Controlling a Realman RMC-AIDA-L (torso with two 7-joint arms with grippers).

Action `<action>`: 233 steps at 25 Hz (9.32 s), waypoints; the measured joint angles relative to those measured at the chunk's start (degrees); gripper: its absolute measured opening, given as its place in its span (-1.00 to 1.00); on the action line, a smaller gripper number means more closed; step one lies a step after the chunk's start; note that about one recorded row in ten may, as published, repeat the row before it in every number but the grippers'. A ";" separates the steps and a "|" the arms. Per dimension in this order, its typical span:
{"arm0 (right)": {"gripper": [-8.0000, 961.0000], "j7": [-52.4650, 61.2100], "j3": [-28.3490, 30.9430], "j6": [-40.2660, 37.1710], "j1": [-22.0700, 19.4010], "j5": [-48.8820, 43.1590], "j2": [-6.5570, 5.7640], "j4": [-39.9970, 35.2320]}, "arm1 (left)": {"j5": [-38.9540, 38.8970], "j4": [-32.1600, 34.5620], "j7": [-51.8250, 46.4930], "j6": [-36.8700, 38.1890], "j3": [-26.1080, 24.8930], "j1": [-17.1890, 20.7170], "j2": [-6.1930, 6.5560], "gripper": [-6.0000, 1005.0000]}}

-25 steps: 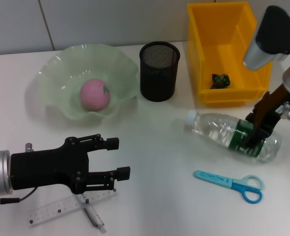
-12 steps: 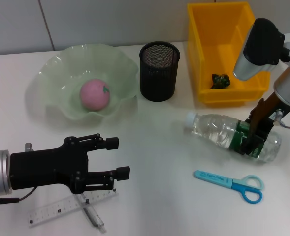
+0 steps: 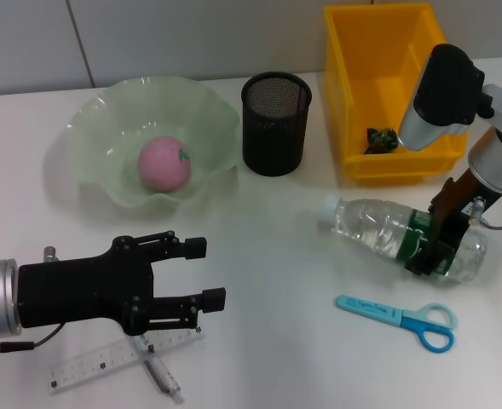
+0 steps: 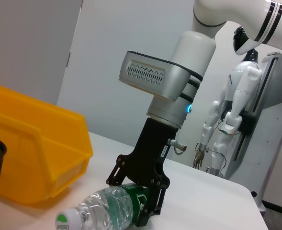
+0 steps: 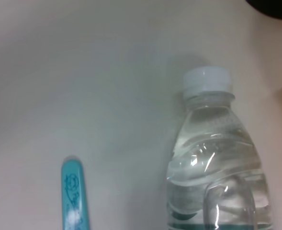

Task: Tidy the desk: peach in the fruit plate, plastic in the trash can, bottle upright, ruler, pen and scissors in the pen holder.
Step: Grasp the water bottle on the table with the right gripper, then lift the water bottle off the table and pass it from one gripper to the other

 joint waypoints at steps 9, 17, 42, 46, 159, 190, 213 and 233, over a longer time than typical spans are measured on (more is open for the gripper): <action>0.63 -0.07 -0.55 1.05 0.32 -0.01 0.00 1.23 | 0.00 -0.11 0.00 -0.16 0.00 -0.11 0.00 0.59; 0.63 -0.28 -0.61 1.15 0.54 0.00 0.00 1.63 | 0.00 -0.16 0.00 -0.34 0.00 -0.26 -0.11 0.59; 0.61 -0.68 -0.68 -1.34 -0.93 2.38 0.62 -3.86 | 0.04 -0.25 -0.44 -0.12 -1.77 0.03 -0.09 0.59; 0.61 -0.69 -0.62 -3.18 -2.18 6.21 0.57 -7.04 | 0.27 -0.30 -0.44 -0.05 -3.84 0.24 -0.10 0.59; 0.60 -40.50 8.19 -2.77 -6.84 57.85 1.76 23.96 | -10.65 -27.12 9.77 7.31 -20.57 -5.55 -2.46 0.09; 0.60 -40.07 8.10 -2.56 -6.84 57.79 1.67 23.95 | -11.09 -27.12 9.62 7.18 -20.65 -5.64 -2.47 -0.12; 0.60 -39.36 3.65 2.69 -6.90 56.81 1.67 24.58 | -12.77 -27.12 9.15 7.79 -20.65 -5.63 -2.37 -0.12; 0.56 -38.37 1.35 6.61 -7.53 55.76 1.55 25.32 | -13.88 -27.00 9.06 8.30 -20.72 -5.64 -2.27 -0.12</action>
